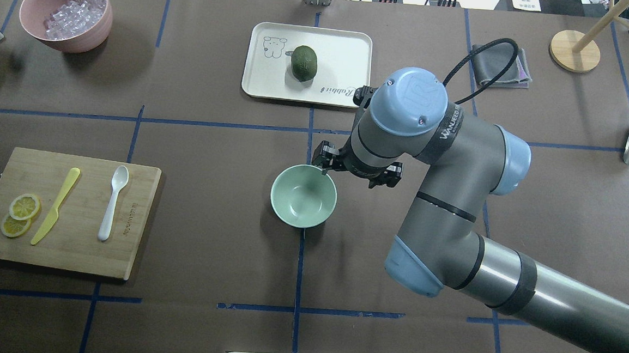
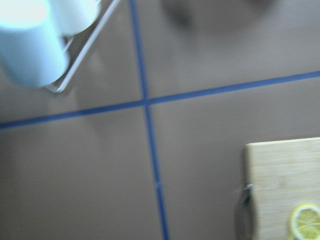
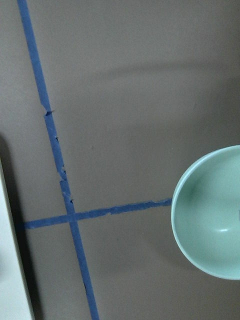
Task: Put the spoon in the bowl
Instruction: 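Release the bowl with the right gripper while the left arm reaches toward the board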
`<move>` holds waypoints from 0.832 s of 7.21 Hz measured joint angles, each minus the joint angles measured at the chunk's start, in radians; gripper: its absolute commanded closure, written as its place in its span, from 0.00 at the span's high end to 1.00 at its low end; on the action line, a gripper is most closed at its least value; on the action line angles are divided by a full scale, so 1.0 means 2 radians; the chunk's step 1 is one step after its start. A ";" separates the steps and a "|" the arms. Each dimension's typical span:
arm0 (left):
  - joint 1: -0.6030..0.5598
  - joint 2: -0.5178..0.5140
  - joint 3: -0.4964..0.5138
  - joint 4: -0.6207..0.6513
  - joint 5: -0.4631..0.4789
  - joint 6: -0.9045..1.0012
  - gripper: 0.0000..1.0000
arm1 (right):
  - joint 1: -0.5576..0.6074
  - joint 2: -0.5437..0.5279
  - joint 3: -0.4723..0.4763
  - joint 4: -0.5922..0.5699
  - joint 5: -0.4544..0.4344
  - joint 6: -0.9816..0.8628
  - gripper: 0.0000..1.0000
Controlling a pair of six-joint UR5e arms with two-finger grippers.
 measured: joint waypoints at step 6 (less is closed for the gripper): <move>0.281 -0.007 -0.062 -0.157 0.136 -0.386 1.00 | 0.147 -0.113 0.062 -0.053 0.066 -0.268 1.00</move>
